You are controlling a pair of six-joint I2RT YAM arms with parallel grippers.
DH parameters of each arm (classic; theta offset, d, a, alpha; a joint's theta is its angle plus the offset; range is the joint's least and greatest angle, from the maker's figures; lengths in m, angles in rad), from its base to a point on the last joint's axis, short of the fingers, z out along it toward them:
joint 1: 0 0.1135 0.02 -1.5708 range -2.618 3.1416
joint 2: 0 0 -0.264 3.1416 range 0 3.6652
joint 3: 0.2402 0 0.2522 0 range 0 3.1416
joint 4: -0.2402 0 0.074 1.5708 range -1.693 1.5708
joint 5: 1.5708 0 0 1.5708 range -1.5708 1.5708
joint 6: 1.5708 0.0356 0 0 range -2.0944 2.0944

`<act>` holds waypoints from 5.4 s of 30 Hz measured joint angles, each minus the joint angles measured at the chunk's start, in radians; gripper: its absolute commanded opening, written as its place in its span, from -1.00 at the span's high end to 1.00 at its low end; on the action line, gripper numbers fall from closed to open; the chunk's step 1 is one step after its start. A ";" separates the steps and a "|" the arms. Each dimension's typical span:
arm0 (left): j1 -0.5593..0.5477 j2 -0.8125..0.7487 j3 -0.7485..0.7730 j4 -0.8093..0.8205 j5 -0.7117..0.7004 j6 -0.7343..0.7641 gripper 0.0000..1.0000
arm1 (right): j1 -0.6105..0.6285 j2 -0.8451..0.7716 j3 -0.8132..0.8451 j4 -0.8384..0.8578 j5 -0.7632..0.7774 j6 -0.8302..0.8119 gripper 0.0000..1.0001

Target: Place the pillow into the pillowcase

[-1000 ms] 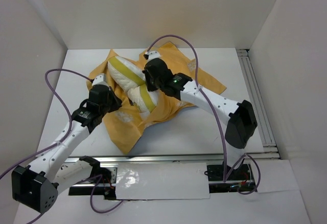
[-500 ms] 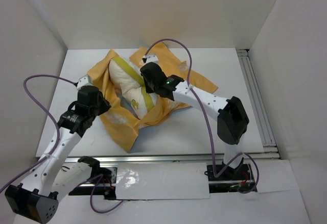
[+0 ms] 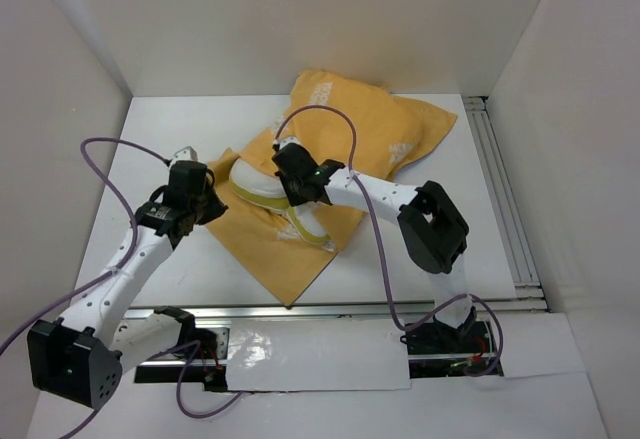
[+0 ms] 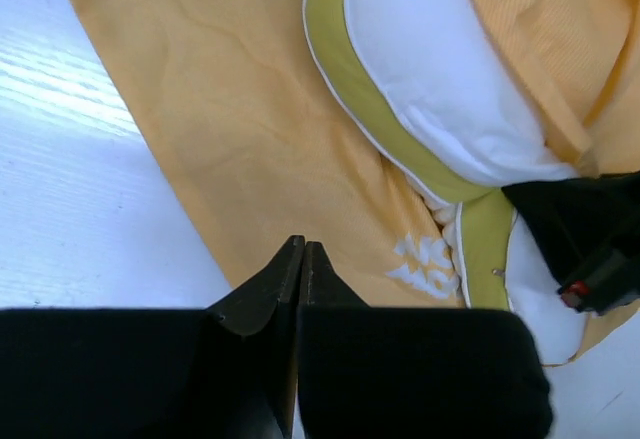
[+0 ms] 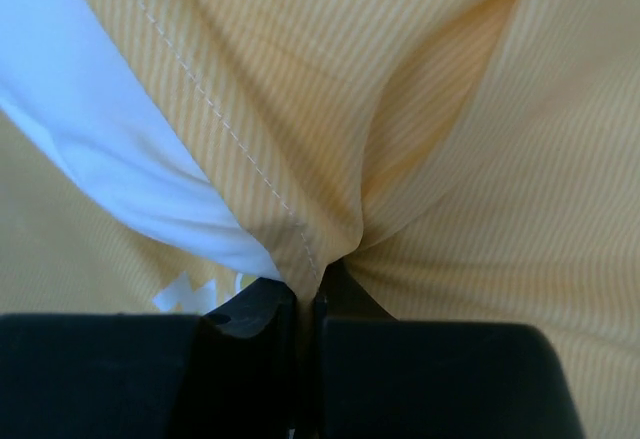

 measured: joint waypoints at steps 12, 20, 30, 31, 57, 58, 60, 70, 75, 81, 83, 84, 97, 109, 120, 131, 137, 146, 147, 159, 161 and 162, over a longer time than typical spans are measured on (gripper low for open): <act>-0.138 -0.026 -0.200 0.254 0.164 0.041 0.10 | -0.142 -0.111 -0.046 0.105 -0.415 0.105 1.00; -0.228 0.111 -0.233 0.396 0.182 -0.067 -0.12 | -0.193 -0.148 -0.070 0.210 -0.567 0.229 1.00; -0.332 0.259 -0.204 0.396 0.002 -0.408 -0.37 | -0.200 -0.148 -0.091 0.249 -0.612 0.292 1.00; -0.337 0.277 -0.192 0.394 -0.017 -0.433 -0.37 | -0.201 -0.148 -0.091 0.252 -0.615 0.294 1.00; -0.346 -0.035 -0.043 0.092 -0.210 -0.452 1.00 | -0.124 -0.149 -0.100 0.193 -0.267 0.211 1.00; -0.346 -0.097 -0.060 0.074 -0.216 -0.445 1.00 | -0.117 -0.149 -0.093 0.193 -0.229 0.211 1.00; -0.342 -0.179 -0.079 0.030 -0.227 -0.433 1.00 | -0.099 -0.142 -0.072 0.182 -0.162 0.216 1.00; -0.331 -0.258 -0.085 -0.050 -0.160 -0.290 1.00 | 0.004 0.055 0.060 0.169 0.071 0.360 1.00; -0.320 -0.210 -0.084 -0.036 -0.106 -0.221 1.00 | 0.077 0.180 0.162 0.136 0.192 0.405 1.00; -0.320 -0.240 -0.060 -0.022 -0.074 -0.154 1.00 | 0.107 0.184 0.142 0.156 0.262 0.492 0.99; -0.320 -0.253 -0.060 -0.025 -0.070 -0.143 1.00 | 0.110 0.169 0.115 0.188 0.258 0.497 0.51; -0.320 -0.257 -0.060 -0.025 -0.068 -0.141 1.00 | 0.116 0.155 0.090 0.210 0.255 0.498 0.25; -0.325 -0.218 -0.173 -0.016 -0.014 -0.196 0.77 | 0.133 -0.168 -0.183 0.340 -0.060 0.112 -1.00; -0.325 -0.236 -0.182 -0.222 -0.112 -0.380 -1.00 | 0.121 -0.106 -0.023 0.348 -0.233 -0.288 -1.00; -0.098 0.043 0.026 -0.284 -0.198 -0.406 -1.00 | 0.090 0.194 0.290 0.340 -0.262 -0.416 -1.00; 0.072 0.151 -0.065 -0.029 -0.024 -0.296 -0.97 | 0.058 0.336 0.388 0.322 -0.331 -0.398 -0.30; 0.116 0.239 -0.080 0.102 0.026 -0.295 -0.63 | 0.045 0.333 0.363 0.341 -0.348 -0.378 0.32; 0.142 0.343 -0.079 0.115 0.040 -0.302 1.00 | 0.031 0.306 0.311 0.373 -0.349 -0.350 1.00; 0.148 0.338 -0.079 0.107 0.037 -0.298 1.00 | 0.029 0.295 0.291 0.385 -0.343 -0.347 1.00; 0.316 0.195 0.045 -0.062 0.007 -0.240 1.00 | -0.003 0.066 -0.042 0.517 -0.291 -0.339 1.00; 0.335 0.175 0.075 -0.079 0.005 -0.232 1.00 | -0.006 0.047 -0.077 0.529 -0.271 -0.342 1.00; 0.342 0.160 0.087 -0.083 0.009 -0.226 1.00 | -0.006 0.039 -0.095 0.530 -0.259 -0.343 1.00</act>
